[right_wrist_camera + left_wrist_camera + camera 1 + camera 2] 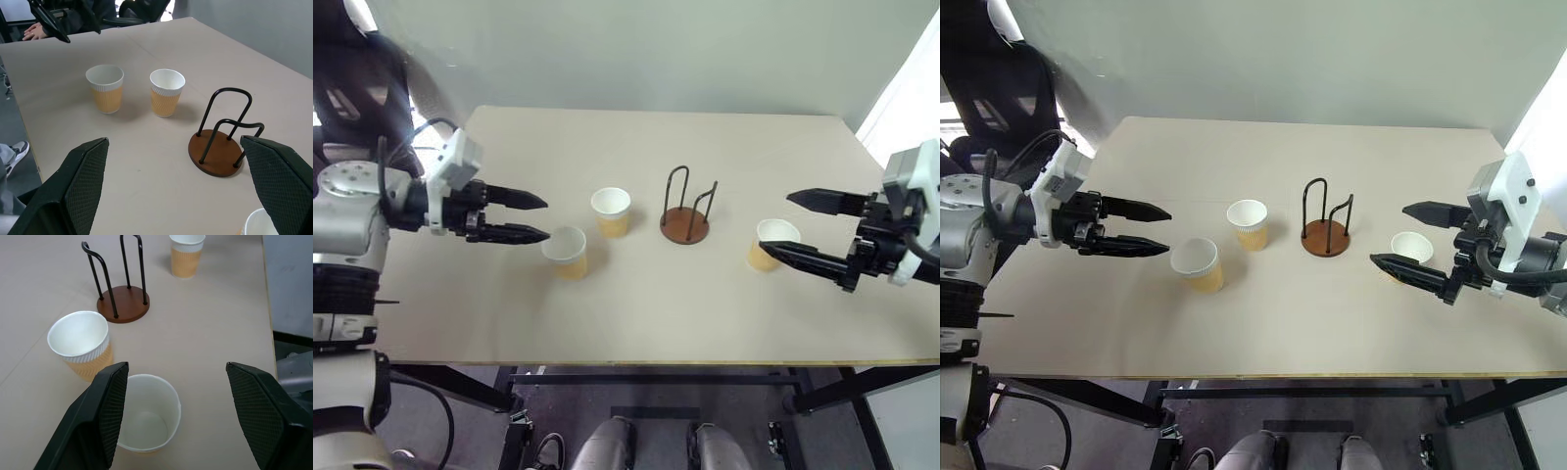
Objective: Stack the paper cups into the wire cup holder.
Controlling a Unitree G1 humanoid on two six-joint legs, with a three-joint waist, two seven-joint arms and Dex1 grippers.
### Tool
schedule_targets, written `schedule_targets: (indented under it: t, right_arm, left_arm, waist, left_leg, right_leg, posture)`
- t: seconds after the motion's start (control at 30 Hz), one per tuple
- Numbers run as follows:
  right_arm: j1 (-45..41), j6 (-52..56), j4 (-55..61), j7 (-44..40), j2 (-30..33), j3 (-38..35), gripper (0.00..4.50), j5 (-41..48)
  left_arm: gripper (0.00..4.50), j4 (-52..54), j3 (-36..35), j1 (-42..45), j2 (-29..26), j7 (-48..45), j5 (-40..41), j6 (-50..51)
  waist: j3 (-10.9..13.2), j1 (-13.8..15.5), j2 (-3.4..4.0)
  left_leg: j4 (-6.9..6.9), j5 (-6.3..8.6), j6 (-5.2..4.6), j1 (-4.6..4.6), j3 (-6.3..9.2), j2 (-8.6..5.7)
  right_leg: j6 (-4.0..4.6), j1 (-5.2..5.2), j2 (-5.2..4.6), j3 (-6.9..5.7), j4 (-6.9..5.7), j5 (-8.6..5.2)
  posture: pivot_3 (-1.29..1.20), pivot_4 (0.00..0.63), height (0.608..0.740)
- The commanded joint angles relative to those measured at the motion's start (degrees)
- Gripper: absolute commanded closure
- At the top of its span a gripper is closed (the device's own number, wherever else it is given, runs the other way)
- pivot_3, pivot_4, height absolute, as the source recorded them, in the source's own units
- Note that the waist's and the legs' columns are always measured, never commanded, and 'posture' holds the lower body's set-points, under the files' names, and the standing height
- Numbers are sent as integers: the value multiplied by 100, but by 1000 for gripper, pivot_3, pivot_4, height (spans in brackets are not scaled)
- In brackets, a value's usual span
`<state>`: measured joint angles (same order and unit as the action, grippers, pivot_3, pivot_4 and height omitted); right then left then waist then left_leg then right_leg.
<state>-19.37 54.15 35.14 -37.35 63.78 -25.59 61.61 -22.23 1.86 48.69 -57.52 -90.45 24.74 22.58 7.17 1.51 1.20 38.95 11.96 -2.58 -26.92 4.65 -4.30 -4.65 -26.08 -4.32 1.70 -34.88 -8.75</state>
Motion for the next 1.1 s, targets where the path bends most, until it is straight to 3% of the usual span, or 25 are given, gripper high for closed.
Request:
schedule_targets:
  t: [0.03, 0.27, 0.4, 0.57, 0.77, 0.97, 1.1]
  right_arm:
    - [-112, -63, 17, -46, 96, -66, 47, 22]
    - [-70, -31, 38, -5, 72, -93, 47, 30]
    - [-178, 125, 259, 602, -191, 242, 47, 170]
    - [-499, 505, 614, 2149, -1125, 1168, 47, 349]
    - [-1100, 898, 169, 3700, -2423, 2085, 47, -261]
    - [-1413, 1055, -526, 4393, -3300, 2484, 47, -1118]
    - [-1359, 1105, -766, 4436, -3556, 2642, 47, -1589]
  left_arm:
    - [1088, 212, -266, -5, -99, -58, 68, 22]
    - [1088, 152, -279, 48, -75, -117, 24, -39]
    - [1088, 44, -266, 85, -57, -137, -22, -137]
    - [1088, -52, -162, 229, 55, -187, -58, -189]
    - [1088, -132, -79, 328, 82, -205, -72, -228]
    - [1088, -117, 8, 390, 54, -205, 8, -230]
    - [1088, -89, 2, 345, 6, -205, 19, -220]
  waist:
    - [0, 0, 0]
    - [0, 1, 0]
    - [0, -4, -1]
    - [0, -25, -1]
    - [0, -41, -1]
    - [0, -25, -1]
    - [0, -24, -1]
  left_leg:
    - [0, 0, 0, 0, 0, 0]
    - [0, 0, 0, 0, 0, 0]
    - [-1, 1, 0, 1, 1, 0]
    - [-5, -1, -5, 7, 2, 2]
    - [-5, -14, -26, 11, 0, 2]
    - [-9, -20, -39, 11, 4, 2]
    - [-12, -21, -38, 6, 6, 2]
  right_leg:
    - [0, 0, 0, 0, 0, 0]
    - [1, 0, 0, 0, 0, 0]
    - [2, -1, 0, 0, -1, 0]
    - [5, -1, 4, 0, -5, 6]
    - [2, 0, 5, 1, -3, 28]
    - [17, -1, 4, -2, -3, 43]
    - [21, -8, 4, -3, -3, 46]
  posture:
    - [0, 150, 740]
    - [0, 150, 740]
    - [0, 150, 740]
    - [0, 150, 740]
    - [0, 150, 740]
    - [0, 150, 740]
    - [0, 150, 740]
